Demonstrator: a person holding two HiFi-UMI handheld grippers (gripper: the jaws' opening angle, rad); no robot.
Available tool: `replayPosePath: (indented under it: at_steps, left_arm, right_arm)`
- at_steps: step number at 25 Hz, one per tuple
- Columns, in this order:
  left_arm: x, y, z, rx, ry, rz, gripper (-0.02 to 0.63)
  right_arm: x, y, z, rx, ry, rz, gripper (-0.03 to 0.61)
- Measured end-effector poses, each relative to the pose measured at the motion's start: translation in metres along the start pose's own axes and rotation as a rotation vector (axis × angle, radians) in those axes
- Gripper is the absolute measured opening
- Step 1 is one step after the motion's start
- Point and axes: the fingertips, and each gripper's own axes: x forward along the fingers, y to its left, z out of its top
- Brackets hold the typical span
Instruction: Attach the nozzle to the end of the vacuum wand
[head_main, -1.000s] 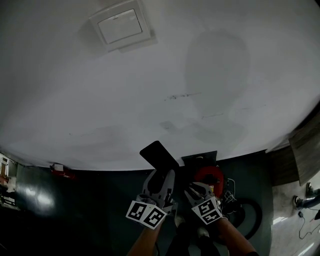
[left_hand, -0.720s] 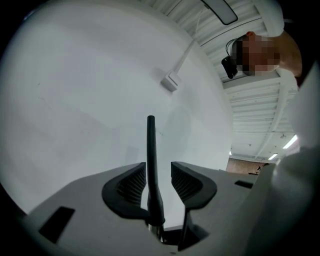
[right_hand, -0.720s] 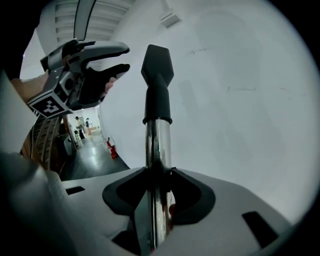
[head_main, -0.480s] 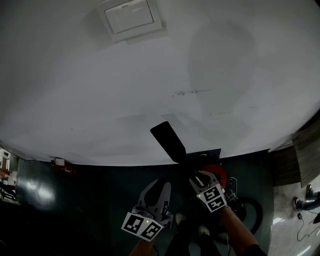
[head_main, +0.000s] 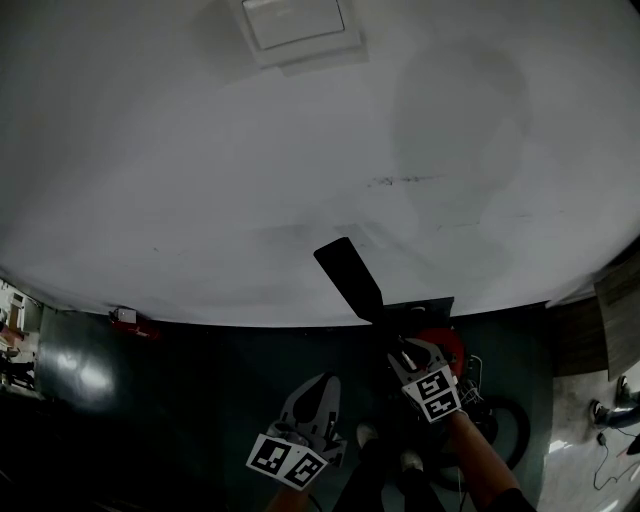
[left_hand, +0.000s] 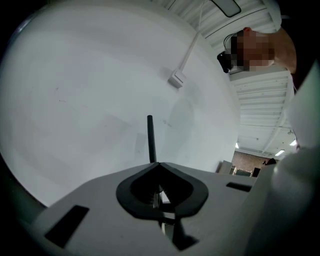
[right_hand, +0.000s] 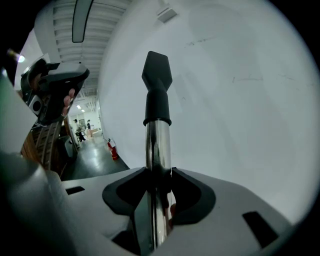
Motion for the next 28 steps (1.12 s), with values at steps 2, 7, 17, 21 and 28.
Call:
replayPosePath:
  at_steps: [2, 7, 17, 21, 28]
  left_arm:
    - [-0.001, -0.001, -0.001, 0.003, 0.0, -0.002, 0.003]
    - [-0.003, -0.003, -0.002, 0.006, 0.001, -0.004, 0.003]
    - [-0.009, -0.039, 0.0, 0.065, 0.018, -0.025, 0.003]
    - [-0.018, -0.065, 0.0, 0.116, 0.033, -0.026, 0.003]
    - [-0.037, -0.117, 0.002, 0.206, 0.023, -0.027, 0.003]
  right_arm:
    - [0.0, 0.0, 0.0, 0.001, 0.007, -0.004, 0.156]
    - [-0.006, 0.003, 0.005, -0.005, 0.006, 0.009, 0.158]
    - [-0.075, 0.008, 0.041, 0.102, -0.095, 0.01, 0.158]
    - [-0.117, 0.023, 0.065, 0.138, -0.17, 0.028, 0.156]
    - [-0.19, 0.052, 0.098, 0.168, -0.313, 0.008, 0.053]
